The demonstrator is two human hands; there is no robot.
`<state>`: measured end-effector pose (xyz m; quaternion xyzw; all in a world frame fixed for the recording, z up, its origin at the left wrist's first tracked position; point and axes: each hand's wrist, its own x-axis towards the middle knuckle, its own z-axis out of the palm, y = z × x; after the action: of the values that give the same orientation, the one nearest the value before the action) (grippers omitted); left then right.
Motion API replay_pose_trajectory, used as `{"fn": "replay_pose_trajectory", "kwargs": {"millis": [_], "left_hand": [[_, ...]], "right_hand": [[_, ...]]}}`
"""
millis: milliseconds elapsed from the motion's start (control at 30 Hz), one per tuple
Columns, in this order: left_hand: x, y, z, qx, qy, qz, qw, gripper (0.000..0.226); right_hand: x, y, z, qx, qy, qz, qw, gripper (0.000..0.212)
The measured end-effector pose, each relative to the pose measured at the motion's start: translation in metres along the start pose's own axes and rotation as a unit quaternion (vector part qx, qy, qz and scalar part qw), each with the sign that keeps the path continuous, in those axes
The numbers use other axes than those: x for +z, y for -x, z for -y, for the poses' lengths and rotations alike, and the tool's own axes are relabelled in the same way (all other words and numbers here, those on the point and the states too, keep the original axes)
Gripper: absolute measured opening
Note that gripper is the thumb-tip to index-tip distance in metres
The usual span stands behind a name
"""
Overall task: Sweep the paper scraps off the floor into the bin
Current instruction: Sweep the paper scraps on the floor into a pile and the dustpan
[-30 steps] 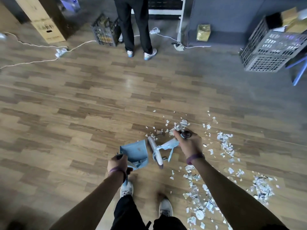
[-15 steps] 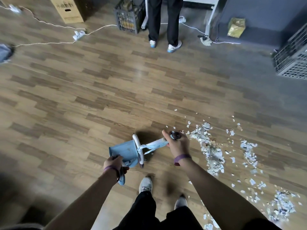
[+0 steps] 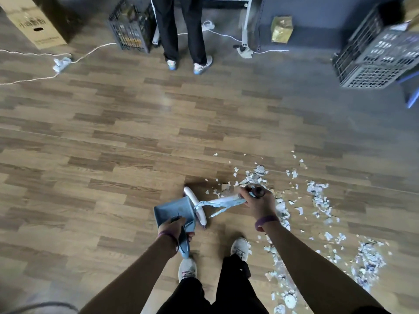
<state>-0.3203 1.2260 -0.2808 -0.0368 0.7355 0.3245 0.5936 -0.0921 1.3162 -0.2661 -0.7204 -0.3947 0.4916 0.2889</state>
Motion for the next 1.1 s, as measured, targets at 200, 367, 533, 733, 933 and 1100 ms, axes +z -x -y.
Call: {"fn": "replay_pose_trajectory", "kwargs": {"millis": [200, 367, 533, 733, 933, 1100], "left_hand": [[0.131, 0.01, 0.002, 0.017, -0.105, 0.056, 0.993, 0.017], [0.23, 0.019, 0.004, -0.016, -0.141, 0.097, 0.985, 0.023], [0.269, 0.021, -0.013, -0.003, -0.112, 0.074, 0.991, 0.024], [0.257, 0.029, -0.065, 0.086, -0.062, -0.026, 0.994, 0.016], [0.229, 0.015, -0.112, 0.139, -0.08, -0.054, 0.986, 0.011], [0.204, -0.005, -0.166, 0.165, -0.09, -0.035, 0.982, 0.006]], "right_hand": [[-0.121, -0.048, -0.02, 0.024, -0.024, -0.097, 0.995, 0.035], [-0.209, -0.068, -0.029, 0.047, -0.026, -0.174, 0.983, 0.038], [-0.243, -0.091, -0.04, 0.047, -0.034, -0.173, 0.983, 0.042], [-0.226, -0.11, 0.006, -0.004, -0.04, -0.182, 0.983, 0.036], [-0.18, -0.134, 0.051, -0.014, -0.096, -0.158, 0.983, 0.037], [-0.114, -0.16, 0.093, 0.001, -0.125, -0.144, 0.982, 0.036]]}}
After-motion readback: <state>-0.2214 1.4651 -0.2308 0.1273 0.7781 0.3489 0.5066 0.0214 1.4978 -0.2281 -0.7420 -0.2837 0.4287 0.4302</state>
